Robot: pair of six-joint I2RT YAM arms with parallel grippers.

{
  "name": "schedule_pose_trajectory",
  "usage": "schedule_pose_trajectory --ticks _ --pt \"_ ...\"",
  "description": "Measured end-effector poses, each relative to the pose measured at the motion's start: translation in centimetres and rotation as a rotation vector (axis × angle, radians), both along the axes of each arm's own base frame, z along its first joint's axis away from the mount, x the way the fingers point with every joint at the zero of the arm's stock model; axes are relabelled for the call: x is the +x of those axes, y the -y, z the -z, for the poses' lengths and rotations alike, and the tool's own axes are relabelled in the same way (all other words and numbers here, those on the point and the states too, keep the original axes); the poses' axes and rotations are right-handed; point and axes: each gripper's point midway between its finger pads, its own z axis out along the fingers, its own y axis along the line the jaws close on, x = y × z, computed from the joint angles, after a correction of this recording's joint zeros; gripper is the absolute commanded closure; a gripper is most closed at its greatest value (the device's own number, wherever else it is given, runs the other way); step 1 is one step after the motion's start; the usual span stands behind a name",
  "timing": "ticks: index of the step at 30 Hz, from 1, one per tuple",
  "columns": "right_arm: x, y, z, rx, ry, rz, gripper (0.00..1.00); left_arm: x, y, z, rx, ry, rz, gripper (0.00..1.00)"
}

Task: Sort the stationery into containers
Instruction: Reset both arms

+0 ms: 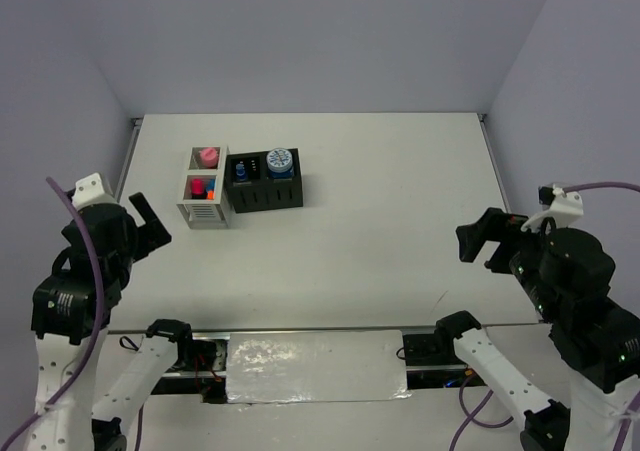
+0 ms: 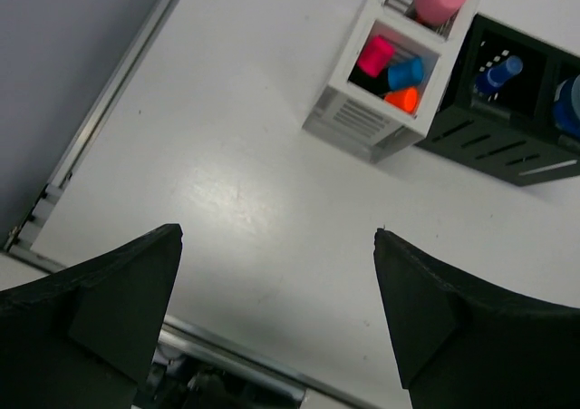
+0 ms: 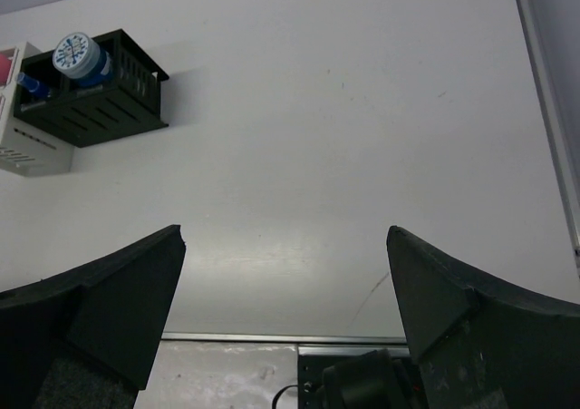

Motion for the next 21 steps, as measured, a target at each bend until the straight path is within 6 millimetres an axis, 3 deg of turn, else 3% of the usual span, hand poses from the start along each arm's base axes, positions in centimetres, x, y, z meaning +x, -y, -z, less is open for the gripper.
schedule_pose_trajectory --ticks 3,8,11,21 --pt "-1.6 0.5 0.9 -0.001 0.0 0.0 0.0 -2.0 -0.1 0.0 -0.019 -0.007 -0.007 0.01" --pt "-3.6 1.2 2.2 0.006 0.011 -0.001 0.0 -6.4 -0.7 -2.8 -0.044 0.111 -0.023 0.01" --pt "-4.2 1.3 2.6 0.009 0.011 -0.002 0.0 -8.3 -1.3 -3.2 -0.046 0.142 -0.046 0.01" --pt "-4.3 1.3 2.6 0.009 0.011 -0.005 0.0 -8.5 -1.3 -3.2 -0.057 0.107 -0.063 0.01"
